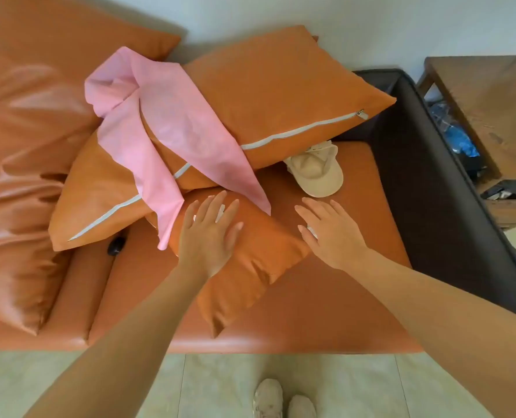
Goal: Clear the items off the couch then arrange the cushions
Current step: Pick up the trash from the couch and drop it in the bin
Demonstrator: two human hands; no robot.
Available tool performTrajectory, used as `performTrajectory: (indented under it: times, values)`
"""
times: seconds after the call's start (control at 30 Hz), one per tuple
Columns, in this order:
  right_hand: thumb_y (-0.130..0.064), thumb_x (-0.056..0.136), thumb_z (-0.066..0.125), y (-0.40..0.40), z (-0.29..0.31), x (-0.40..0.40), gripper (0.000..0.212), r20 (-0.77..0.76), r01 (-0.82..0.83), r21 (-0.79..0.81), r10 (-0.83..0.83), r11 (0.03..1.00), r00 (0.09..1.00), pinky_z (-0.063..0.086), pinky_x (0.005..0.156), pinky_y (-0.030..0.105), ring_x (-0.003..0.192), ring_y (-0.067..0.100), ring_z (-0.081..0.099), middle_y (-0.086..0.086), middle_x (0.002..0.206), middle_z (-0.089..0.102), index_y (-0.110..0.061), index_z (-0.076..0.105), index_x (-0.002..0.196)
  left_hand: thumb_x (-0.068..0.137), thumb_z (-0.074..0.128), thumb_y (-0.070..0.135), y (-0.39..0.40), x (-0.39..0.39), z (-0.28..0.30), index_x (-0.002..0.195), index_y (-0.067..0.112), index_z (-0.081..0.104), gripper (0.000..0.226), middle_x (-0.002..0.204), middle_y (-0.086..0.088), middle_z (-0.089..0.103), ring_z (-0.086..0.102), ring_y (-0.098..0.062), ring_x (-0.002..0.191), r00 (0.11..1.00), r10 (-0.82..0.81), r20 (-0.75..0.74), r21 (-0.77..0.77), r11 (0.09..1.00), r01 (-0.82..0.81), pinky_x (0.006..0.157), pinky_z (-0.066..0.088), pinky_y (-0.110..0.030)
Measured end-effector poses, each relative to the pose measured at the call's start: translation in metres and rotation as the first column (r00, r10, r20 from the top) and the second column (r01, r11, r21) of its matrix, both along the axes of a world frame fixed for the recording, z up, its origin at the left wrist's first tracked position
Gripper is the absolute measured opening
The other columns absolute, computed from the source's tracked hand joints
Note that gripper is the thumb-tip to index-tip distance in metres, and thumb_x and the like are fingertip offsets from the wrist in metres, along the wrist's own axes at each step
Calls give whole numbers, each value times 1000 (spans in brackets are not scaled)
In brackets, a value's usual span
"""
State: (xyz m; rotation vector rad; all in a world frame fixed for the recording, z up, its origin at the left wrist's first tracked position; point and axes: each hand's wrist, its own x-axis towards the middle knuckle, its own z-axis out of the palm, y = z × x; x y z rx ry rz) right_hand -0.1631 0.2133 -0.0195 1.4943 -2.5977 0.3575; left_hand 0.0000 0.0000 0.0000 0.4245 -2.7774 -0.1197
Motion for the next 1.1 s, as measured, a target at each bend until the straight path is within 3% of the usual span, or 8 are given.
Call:
performTrajectory:
  times: [0.17,0.3,0.43,0.57,0.8,0.87,1.0,1.1]
  values:
    - [-24,92,58,3,-13,-7,38,-43,-5,-8,5,1000,999,43,100,50,115,28,57,12,132,57,-11,58,128,101,38,34,-3,-6,-9,139,18,51,43,147,-13,44,39,-33,137,996,52,67,128,990,-60,106,37,-55]
    - [-30,93,46,6,-24,-14,40,1,56,25,-56,998,998,44,99,48,114,27,57,10,133,56,-13,57,127,99,51,13,-7,-13,-21,133,12,57,35,145,-17,46,38,-34,137,998,51,40,260,964,-60,102,45,-49]
    - [-28,92,48,9,-43,-25,38,37,118,48,-120,992,992,46,96,48,112,30,59,11,130,58,-11,59,125,89,57,-7,3,-29,-28,123,6,65,37,133,-18,57,52,-37,125,999,-15,-33,257,966,23,97,48,-48]
    - [-23,91,59,12,-70,-35,41,94,126,151,-141,980,986,43,99,50,120,32,54,11,137,52,-12,55,130,83,58,-14,11,-52,-36,116,1,68,37,125,-20,62,57,-38,118,994,-55,-92,241,967,76,96,47,-45]
    - [-37,100,37,-1,-125,-43,53,199,99,393,-189,914,962,20,115,44,142,22,21,-1,158,17,-27,21,149,73,55,-16,18,-81,-39,95,-4,71,29,106,-21,67,63,-40,97,986,-120,-114,212,967,143,72,58,-49]
    - [-38,101,35,-5,-136,-46,53,204,91,426,-194,900,960,18,116,45,144,22,17,-1,159,13,-28,17,150,69,59,-17,21,-91,-41,91,-4,72,29,106,-25,67,64,-44,96,984,-145,-101,204,965,163,72,58,-51]
    - [-36,102,35,-14,-156,-51,53,202,80,470,-195,879,960,18,117,45,144,23,15,0,159,11,-28,16,150,67,66,-19,26,-98,-48,91,-4,73,29,107,-26,67,65,-45,96,987,-132,-94,220,964,150,73,57,-50]
    - [-30,101,36,-17,-167,-51,47,192,88,434,-188,896,963,23,114,41,140,24,23,3,155,21,-24,27,147,65,70,-18,34,-90,-53,89,-2,73,29,105,-22,68,66,-41,94,986,-143,-88,201,967,158,67,58,-45]
